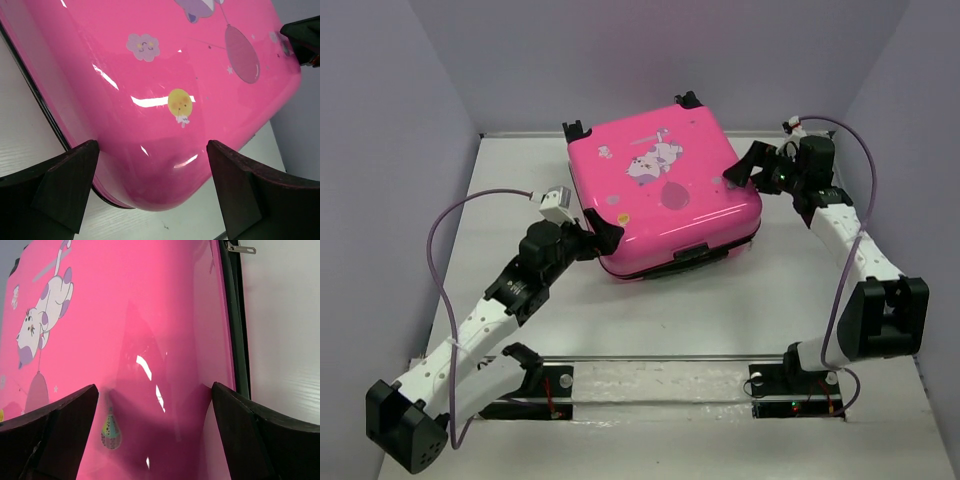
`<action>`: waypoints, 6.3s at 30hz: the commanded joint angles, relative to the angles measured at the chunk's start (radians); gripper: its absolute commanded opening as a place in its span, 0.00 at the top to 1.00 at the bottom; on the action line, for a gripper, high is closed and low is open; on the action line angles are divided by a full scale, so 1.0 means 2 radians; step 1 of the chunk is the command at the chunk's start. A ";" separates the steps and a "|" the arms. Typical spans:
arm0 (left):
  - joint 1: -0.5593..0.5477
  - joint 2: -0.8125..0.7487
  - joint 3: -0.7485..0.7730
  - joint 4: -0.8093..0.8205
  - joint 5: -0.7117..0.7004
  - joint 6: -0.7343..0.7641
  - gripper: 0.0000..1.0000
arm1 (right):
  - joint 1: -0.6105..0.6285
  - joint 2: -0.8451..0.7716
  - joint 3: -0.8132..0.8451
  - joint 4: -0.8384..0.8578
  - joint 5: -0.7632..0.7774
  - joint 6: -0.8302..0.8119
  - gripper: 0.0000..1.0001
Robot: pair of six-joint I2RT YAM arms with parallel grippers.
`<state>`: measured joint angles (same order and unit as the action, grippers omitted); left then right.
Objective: Pack the luggage
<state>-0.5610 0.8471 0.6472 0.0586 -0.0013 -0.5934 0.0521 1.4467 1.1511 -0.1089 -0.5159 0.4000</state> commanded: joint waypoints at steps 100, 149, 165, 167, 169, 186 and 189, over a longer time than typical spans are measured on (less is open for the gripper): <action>-0.033 0.033 -0.015 0.140 0.090 -0.004 0.03 | 0.385 -0.182 -0.353 0.131 0.279 0.044 0.93; -0.105 0.125 0.316 0.017 -0.071 0.042 0.01 | 0.603 -0.145 -0.340 0.231 0.429 0.154 0.37; 0.254 0.185 0.234 0.005 0.172 -0.012 0.01 | 0.069 -0.184 -0.006 -0.114 0.236 0.036 0.00; 0.255 0.194 0.226 0.014 0.195 -0.016 0.01 | 0.039 -0.161 0.013 -0.096 0.195 0.043 0.00; 0.254 0.200 0.210 0.031 0.224 -0.023 0.01 | -0.001 -0.090 0.036 -0.084 0.118 0.042 0.00; 0.091 0.149 0.046 0.162 0.212 -0.075 0.01 | 0.023 0.175 0.119 0.042 -0.199 0.098 0.06; 0.043 0.123 0.020 0.169 0.185 -0.085 0.01 | 0.056 0.221 0.169 0.035 -0.219 0.103 0.07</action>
<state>-0.2924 1.1561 0.7368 0.3054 0.2379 -0.6666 0.0059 1.7649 1.3956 -0.0490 -0.6815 0.5529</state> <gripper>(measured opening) 0.993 0.945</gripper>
